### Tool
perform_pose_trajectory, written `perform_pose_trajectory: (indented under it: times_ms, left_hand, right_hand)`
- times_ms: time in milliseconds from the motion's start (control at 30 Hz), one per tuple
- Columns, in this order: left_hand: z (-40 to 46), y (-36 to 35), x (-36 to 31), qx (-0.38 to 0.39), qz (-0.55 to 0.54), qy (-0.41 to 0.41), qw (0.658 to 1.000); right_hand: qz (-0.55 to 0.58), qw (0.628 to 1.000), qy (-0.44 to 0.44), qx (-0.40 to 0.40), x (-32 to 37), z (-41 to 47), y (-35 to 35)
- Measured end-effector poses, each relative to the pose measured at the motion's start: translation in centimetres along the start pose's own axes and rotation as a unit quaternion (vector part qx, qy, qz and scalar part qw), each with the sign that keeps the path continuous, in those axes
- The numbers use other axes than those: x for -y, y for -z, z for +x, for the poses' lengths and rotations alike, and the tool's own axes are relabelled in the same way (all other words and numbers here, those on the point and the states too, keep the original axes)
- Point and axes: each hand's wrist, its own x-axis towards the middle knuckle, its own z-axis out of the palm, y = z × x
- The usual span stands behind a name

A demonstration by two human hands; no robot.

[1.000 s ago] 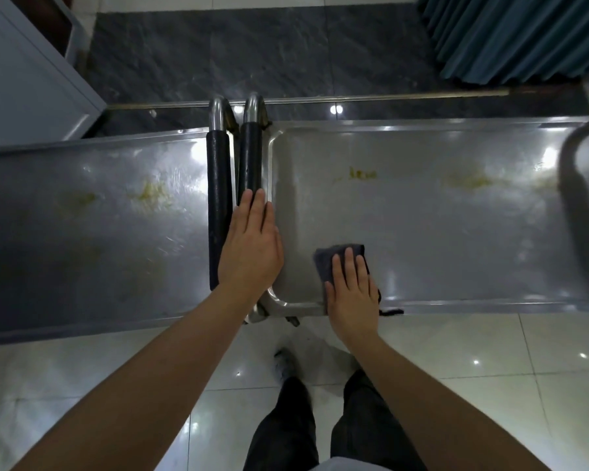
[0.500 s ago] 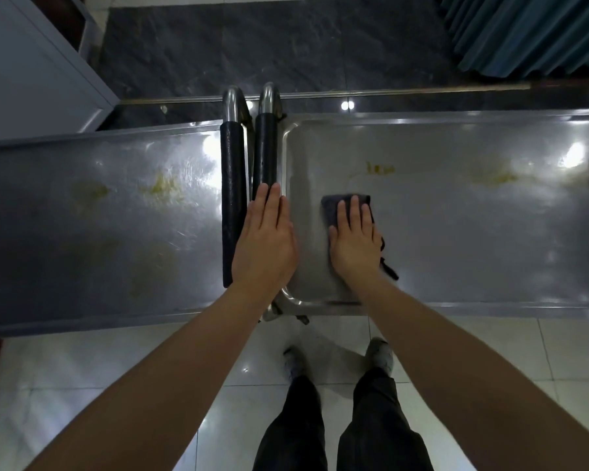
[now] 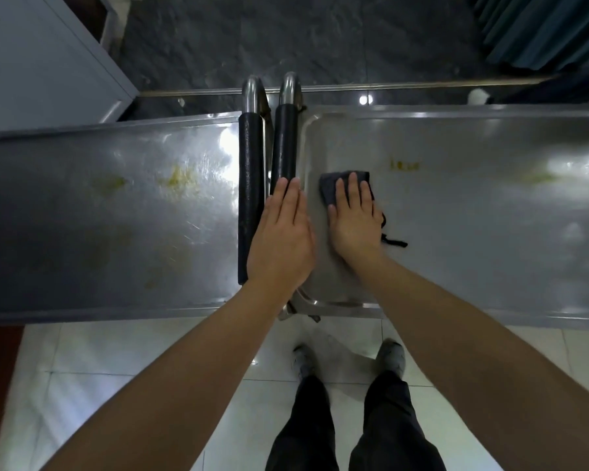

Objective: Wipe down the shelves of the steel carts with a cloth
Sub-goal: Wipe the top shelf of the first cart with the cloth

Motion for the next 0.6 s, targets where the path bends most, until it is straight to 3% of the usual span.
perform_pose_trajectory:
  times_ms: [200, 367, 600]
  left_hand:
    - [0.3, 1.6, 0.9, 0.009, -0.073, -0.005, 0.997]
    - [-0.5, 2.4, 3.5, -0.016, 0.005, -0.011, 1.000]
    - [-0.8, 1.4, 3.2, -0.048, -0.001, -0.008, 0.999]
  right_hand:
    - [-0.024, 0.999, 0.029, 0.023, -1.3, -9.6, -2.4]
    - [-0.027, 0.997, 0.077, -0.014, -1.7, -16.3, -4.0]
    - [-0.020, 0.998, 0.054, 0.016, 0.0, -10.5, -3.1]
